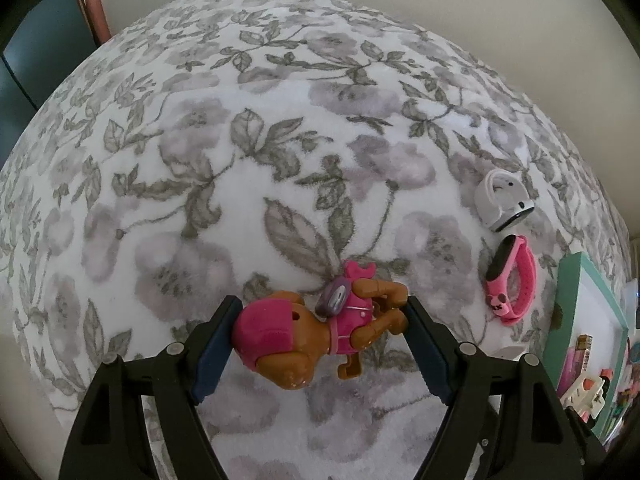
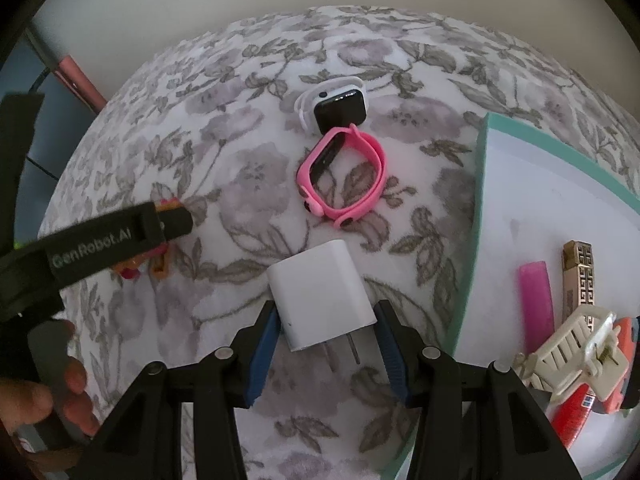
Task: Organize rigid objects
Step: 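Grasp the pink-haired toy doll with the left gripper while the right holds the charger, then lift and carry the white charger and toy doll over the teal-rimmed tray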
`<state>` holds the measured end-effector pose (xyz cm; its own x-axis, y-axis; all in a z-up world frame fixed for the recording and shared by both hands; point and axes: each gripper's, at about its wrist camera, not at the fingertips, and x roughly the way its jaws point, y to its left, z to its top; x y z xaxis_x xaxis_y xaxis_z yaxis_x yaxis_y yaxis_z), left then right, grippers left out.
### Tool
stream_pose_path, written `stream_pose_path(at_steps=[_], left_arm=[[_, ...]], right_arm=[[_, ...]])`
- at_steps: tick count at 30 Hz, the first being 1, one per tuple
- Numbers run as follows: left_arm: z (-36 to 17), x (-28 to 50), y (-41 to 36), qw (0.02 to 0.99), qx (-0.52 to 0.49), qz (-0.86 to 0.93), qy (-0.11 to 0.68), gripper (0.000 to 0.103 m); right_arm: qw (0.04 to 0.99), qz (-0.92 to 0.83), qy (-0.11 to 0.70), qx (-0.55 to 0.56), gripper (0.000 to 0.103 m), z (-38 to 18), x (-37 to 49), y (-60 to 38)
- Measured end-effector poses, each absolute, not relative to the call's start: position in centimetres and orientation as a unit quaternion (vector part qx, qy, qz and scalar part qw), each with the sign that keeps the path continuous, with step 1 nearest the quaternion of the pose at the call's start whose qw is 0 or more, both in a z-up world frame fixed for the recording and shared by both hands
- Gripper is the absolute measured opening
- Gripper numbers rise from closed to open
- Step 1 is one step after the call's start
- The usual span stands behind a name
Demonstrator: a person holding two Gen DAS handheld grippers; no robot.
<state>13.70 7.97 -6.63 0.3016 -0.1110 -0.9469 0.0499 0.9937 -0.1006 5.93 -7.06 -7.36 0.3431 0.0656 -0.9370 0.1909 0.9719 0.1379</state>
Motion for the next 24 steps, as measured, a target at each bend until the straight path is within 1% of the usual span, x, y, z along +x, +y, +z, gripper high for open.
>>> stream_pose_path(at_steps=[8,15,24], left_arm=[[-5.9,13.3,7.8,0.809,-0.022,-0.047,0.585,0.081],[-4.3,12.5,7.3,0.823,-0.022,-0.045,0.566,0.081],[-1.2,11.6,6.2,0.846,-0.020,-0.054,0.530,0.081]], right_arm=[[0.811,-0.032,0.576,0.100,0.051,-7.3,5.3,-6.7],[0.814,-0.028,0.568,0.121,0.050,-6.6,4.5,-7.8],[0.834,-0.033,0.529,0.153,0.046,-3.5,3.4,-9.9]])
